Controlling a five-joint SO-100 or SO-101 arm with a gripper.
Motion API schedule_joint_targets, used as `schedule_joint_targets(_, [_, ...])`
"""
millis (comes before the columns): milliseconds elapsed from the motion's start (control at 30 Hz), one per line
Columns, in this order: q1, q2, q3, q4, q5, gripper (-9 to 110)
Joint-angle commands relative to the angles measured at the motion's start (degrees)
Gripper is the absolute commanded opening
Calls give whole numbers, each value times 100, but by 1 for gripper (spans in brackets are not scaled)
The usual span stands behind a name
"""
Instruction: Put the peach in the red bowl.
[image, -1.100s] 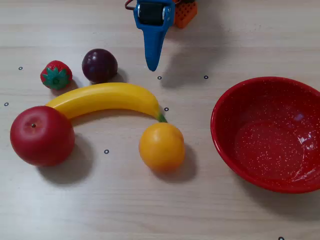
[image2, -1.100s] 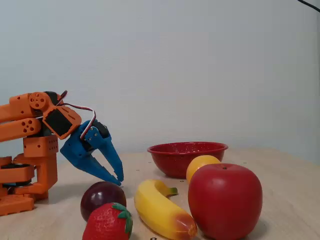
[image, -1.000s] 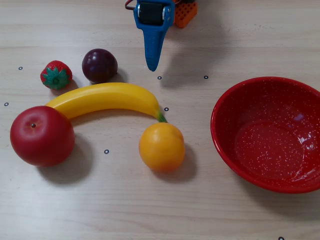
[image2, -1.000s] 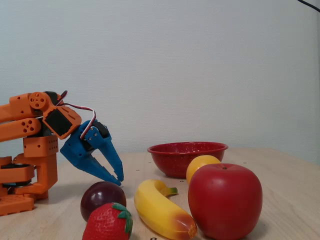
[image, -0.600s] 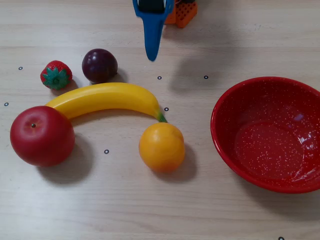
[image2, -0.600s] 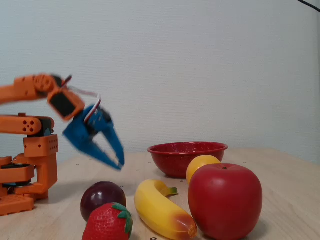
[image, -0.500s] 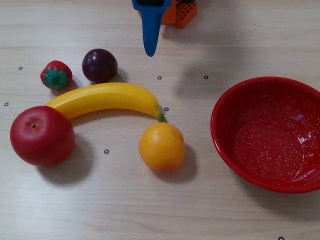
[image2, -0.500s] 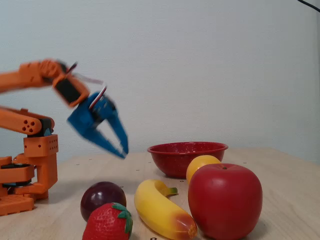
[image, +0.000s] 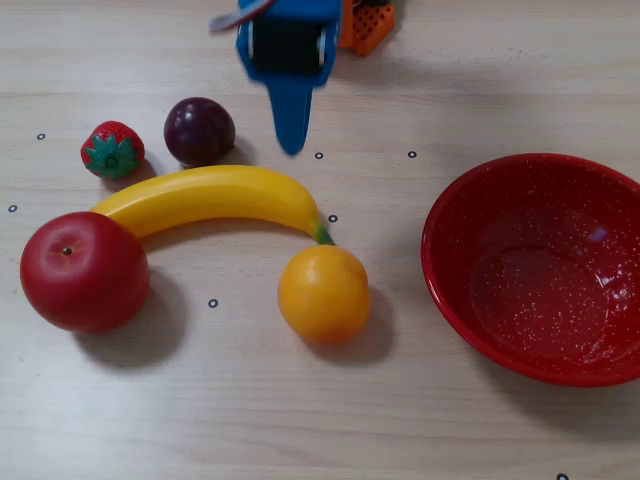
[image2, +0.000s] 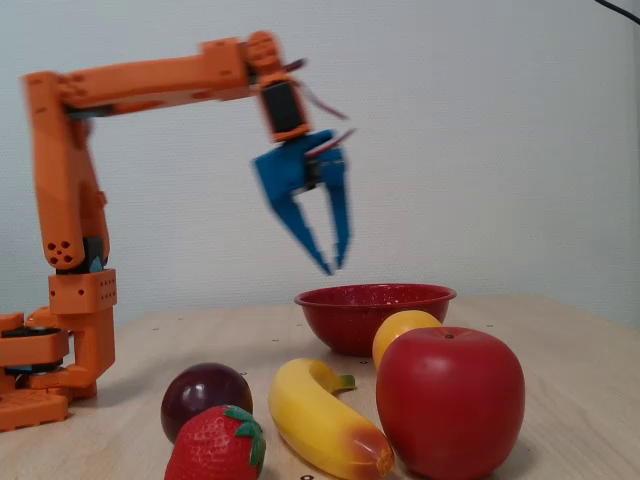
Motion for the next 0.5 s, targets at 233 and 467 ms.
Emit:
schedule_joint_targets(233, [97, -1714, -3032, 1591, 360, 38])
schedule_joint_targets(467, [211, -2479, -3568, 2663, 457, 57])
